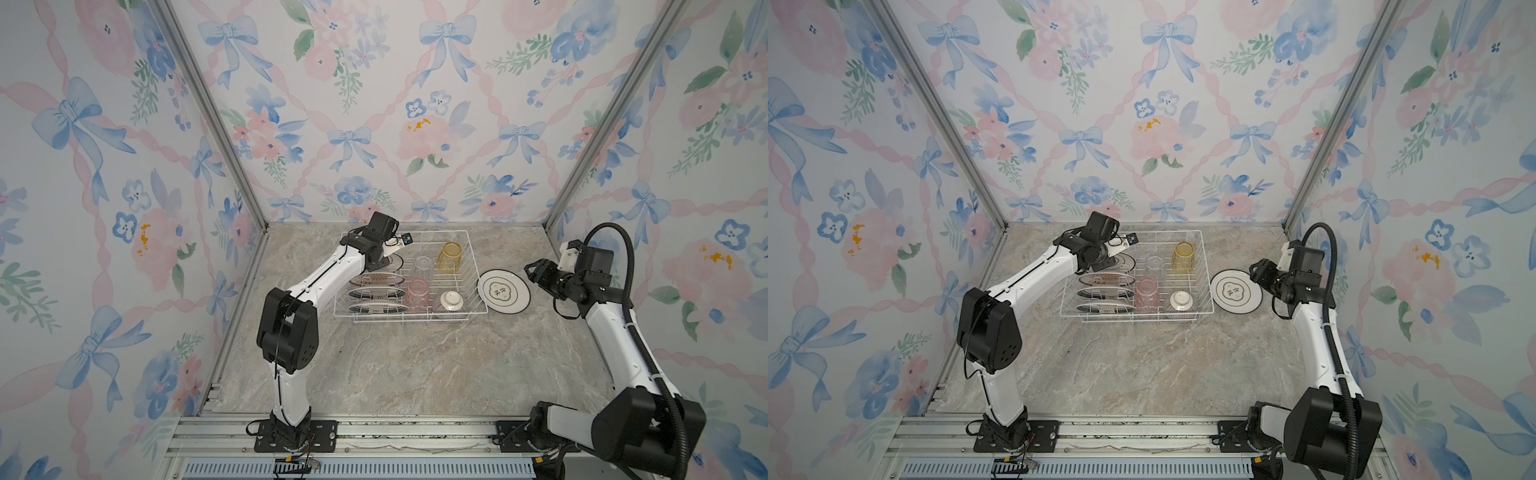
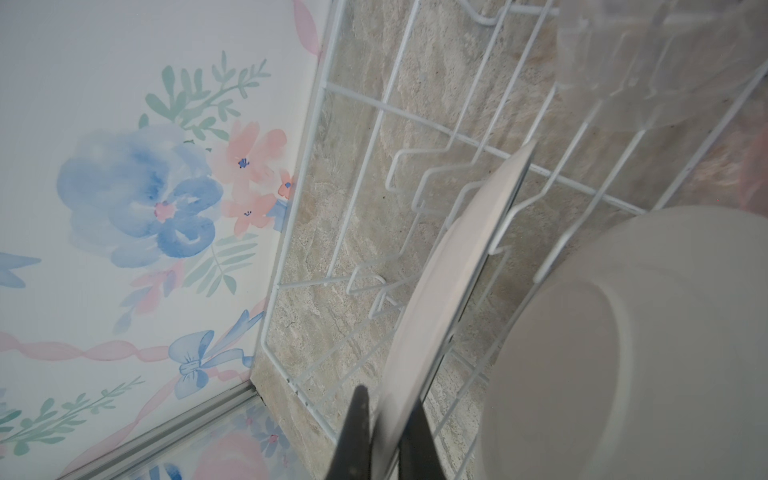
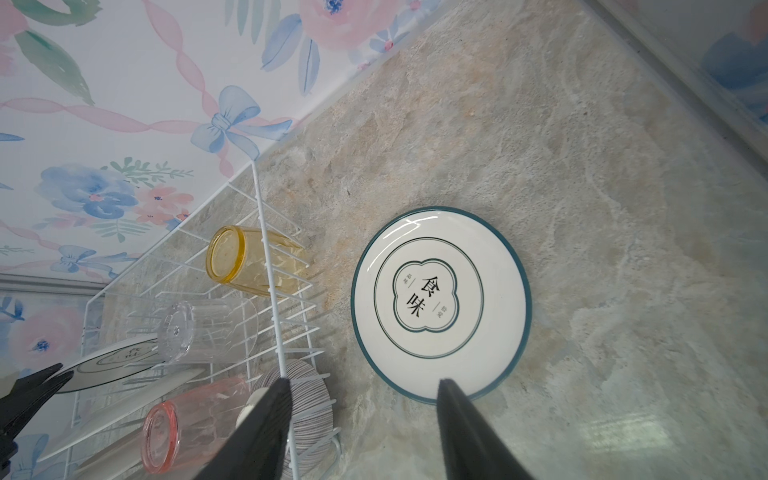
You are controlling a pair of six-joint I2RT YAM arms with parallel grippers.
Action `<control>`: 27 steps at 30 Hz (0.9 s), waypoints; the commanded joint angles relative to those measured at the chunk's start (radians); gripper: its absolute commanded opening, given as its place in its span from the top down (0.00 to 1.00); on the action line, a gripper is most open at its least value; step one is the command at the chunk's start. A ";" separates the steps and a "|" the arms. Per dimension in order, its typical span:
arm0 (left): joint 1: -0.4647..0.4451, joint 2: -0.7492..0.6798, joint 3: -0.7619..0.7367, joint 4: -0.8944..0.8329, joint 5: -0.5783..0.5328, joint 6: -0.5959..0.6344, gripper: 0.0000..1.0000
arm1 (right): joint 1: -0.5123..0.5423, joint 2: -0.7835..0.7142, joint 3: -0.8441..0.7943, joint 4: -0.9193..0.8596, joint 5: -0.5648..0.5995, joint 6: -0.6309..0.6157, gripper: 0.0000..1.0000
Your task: Unload the mixed dishes from the dish rack
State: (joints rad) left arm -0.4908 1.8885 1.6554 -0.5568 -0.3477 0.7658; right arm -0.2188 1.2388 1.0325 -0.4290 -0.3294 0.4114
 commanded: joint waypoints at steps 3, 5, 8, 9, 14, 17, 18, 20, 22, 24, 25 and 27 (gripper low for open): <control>-0.006 -0.085 -0.122 0.222 -0.099 -0.048 1.00 | 0.007 -0.022 -0.016 0.010 -0.013 0.012 0.41; -0.014 -0.129 -0.179 0.306 -0.124 -0.044 1.00 | 0.007 -0.021 -0.017 0.010 -0.014 0.014 0.41; -0.020 -0.182 -0.244 0.403 -0.154 -0.046 1.00 | 0.006 -0.024 -0.017 0.010 -0.013 0.015 0.41; -0.021 -0.196 -0.258 0.422 -0.163 -0.047 1.00 | 0.006 -0.025 -0.019 0.010 -0.014 0.015 0.41; -0.034 -0.251 -0.300 0.465 -0.197 -0.065 1.00 | 0.010 -0.031 -0.020 0.011 -0.016 0.017 0.41; -0.034 -0.291 -0.298 0.463 -0.188 -0.096 1.00 | 0.012 -0.033 -0.019 0.012 -0.020 0.014 0.41; -0.035 -0.305 -0.298 0.462 -0.188 -0.106 1.00 | 0.015 -0.035 -0.019 0.012 -0.022 0.012 0.42; -0.037 -0.334 -0.295 0.460 -0.189 -0.125 1.00 | 0.020 -0.035 -0.016 0.013 -0.029 0.007 0.42; -0.038 -0.359 -0.284 0.445 -0.185 -0.148 1.00 | 0.027 -0.037 -0.012 0.016 -0.039 0.000 0.43; -0.038 -0.379 -0.272 0.427 -0.188 -0.170 1.00 | 0.035 -0.040 -0.011 0.020 -0.047 -0.006 0.45; -0.039 -0.390 -0.266 0.420 -0.185 -0.181 1.00 | 0.042 -0.042 -0.010 0.026 -0.056 -0.011 0.45; -0.039 -0.412 -0.260 0.407 -0.171 -0.203 1.00 | 0.055 -0.046 -0.009 0.035 -0.065 -0.017 0.46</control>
State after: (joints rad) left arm -0.5243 1.5192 1.3632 -0.1810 -0.5163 0.6331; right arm -0.1848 1.2190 1.0241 -0.4175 -0.3645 0.4141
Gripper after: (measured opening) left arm 0.048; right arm 0.544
